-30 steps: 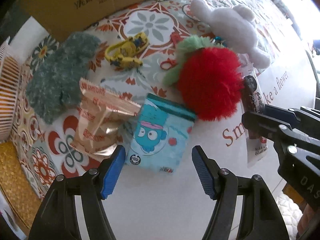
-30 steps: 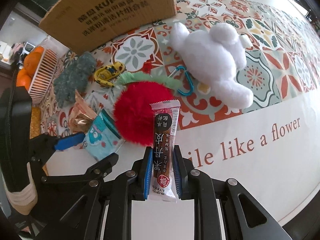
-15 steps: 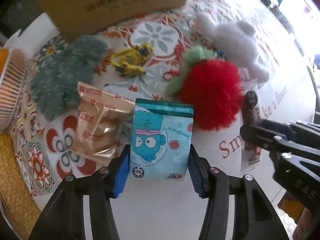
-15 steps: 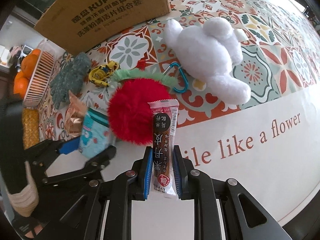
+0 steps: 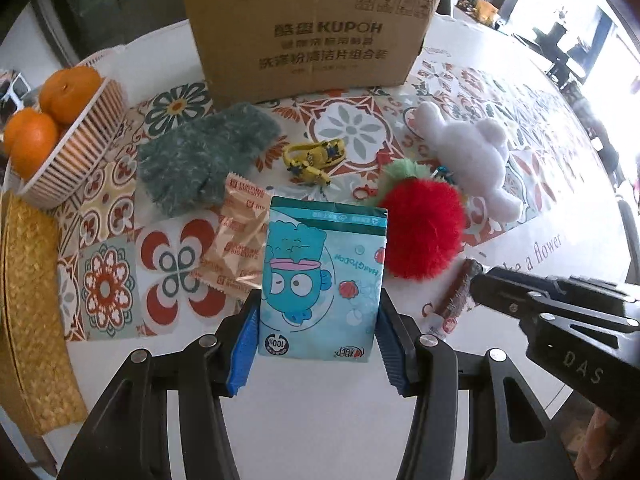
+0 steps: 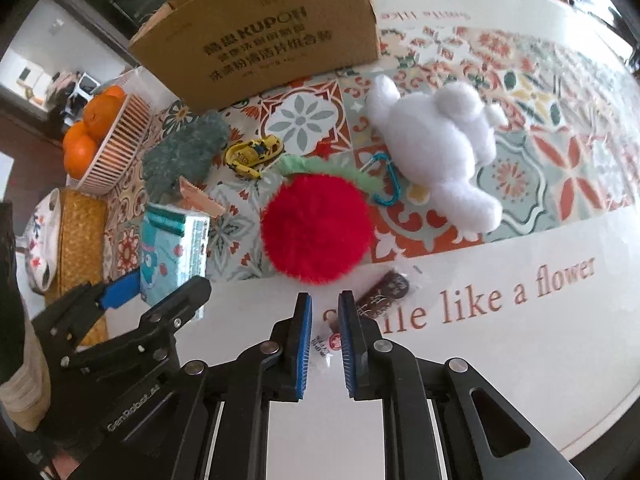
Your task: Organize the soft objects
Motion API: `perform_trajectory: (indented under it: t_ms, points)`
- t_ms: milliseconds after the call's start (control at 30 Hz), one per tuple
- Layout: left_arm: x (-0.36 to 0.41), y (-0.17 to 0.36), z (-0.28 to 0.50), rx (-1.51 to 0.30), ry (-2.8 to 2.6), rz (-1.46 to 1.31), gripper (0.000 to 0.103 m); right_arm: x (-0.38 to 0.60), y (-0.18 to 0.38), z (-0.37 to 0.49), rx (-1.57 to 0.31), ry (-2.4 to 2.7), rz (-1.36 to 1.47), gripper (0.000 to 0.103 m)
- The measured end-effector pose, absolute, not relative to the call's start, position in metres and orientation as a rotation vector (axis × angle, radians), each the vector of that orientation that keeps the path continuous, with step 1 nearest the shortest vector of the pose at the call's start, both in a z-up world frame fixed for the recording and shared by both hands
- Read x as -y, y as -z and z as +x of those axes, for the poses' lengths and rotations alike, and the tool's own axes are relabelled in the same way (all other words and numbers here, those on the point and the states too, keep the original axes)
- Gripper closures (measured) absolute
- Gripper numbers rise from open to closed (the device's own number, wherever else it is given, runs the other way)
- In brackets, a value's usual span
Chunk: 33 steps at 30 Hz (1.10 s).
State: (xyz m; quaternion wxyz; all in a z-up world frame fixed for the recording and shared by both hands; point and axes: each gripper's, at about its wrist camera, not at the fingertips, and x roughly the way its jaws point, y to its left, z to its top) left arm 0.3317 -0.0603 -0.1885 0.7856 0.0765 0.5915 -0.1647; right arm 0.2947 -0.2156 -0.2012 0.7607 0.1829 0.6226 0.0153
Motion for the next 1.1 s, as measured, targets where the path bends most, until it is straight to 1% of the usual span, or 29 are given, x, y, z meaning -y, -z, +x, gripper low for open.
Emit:
perform_trajectory:
  t_ms: [33,67,167,400,833,867,967,1100]
  points:
    - [0.061,0.189,0.331,-1.275,0.355,0.161,0.050,0.217,0.205,0.295,-1.365,-0.045,0.435,0.087]
    - [0.059,0.192,0.334,-1.274,0.353,0.161,0.050,0.217,0.207,0.295,-1.367,-0.050,0.460,0.084]
    - [0.057,0.192,0.330,-1.275,0.345,0.156,0.050,0.220,0.211,0.292,-1.360,-0.019,0.515,0.082]
    - [0.062,0.196,0.331,-1.256,0.339,0.169,0.050,0.231,0.231,0.284,-1.400,0.037,0.662,0.082]
    - [0.060,0.205,0.334,-1.250,0.360,0.196,0.050,0.243,0.257,0.279,-1.395,0.167,0.775,0.082]
    - [0.059,0.206,0.335,-1.255,0.361,0.195,0.050,0.242,0.259,0.280,-1.394,0.165,0.785,0.080]
    - [0.055,0.208,0.337,-1.263,0.361,0.189,0.050,0.238,0.260,0.285,-1.400,0.166,0.779,0.078]
    - [0.049,0.211,0.341,-1.275,0.354,0.175,0.050,0.229,0.263,0.293,-1.432,0.168,0.741,0.072]
